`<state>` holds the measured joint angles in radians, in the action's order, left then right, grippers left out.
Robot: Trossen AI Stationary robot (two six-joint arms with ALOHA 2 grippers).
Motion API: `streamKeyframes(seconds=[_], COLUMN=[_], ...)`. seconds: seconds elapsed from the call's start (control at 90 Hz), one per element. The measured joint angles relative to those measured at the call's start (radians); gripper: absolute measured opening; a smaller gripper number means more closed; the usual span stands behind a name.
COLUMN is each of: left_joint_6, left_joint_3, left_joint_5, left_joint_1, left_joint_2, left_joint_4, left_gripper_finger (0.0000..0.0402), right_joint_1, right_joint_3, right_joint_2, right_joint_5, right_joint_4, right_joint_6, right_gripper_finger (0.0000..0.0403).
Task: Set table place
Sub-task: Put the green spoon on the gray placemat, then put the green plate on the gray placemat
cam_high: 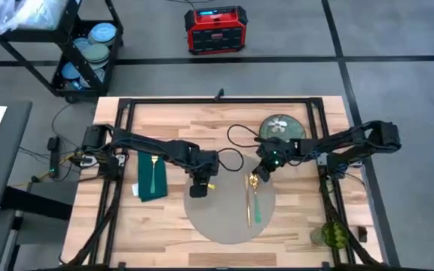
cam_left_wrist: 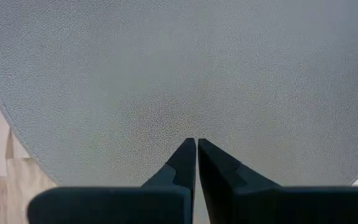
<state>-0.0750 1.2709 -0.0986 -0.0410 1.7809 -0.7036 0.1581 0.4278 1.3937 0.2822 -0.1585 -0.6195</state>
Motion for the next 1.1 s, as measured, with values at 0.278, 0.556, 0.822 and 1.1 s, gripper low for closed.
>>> streamKeyframes(seconds=[0.278, 0.556, 0.822, 1.1], left_joint_6=[-0.001, 0.001, -0.047, -0.363], left_joint_3=[0.000, 0.000, 0.000, 0.021], left_joint_5=[0.000, 0.000, 0.000, 0.021], left_joint_1=[0.000, 0.000, 0.011, 0.172], left_joint_2=[0.000, 0.000, 0.000, -0.008], left_joint_4=[0.000, 0.024, 0.094, 0.705], left_gripper_finger=[0.0000, 0.0000, 0.0000, 0.0000], right_joint_1=[0.000, 0.010, 0.083, 0.317], right_joint_3=[-0.007, -0.007, -0.007, -0.006], right_joint_2=[-0.001, -0.001, -0.039, -0.303], right_joint_5=[0.003, 0.004, 0.005, -0.046], right_joint_4=[0.033, 0.032, 0.009, 0.362], right_joint_6=[0.001, -0.008, 0.002, 0.052], right_gripper_finger=[0.0032, 0.0110, 0.0128, 0.0128])
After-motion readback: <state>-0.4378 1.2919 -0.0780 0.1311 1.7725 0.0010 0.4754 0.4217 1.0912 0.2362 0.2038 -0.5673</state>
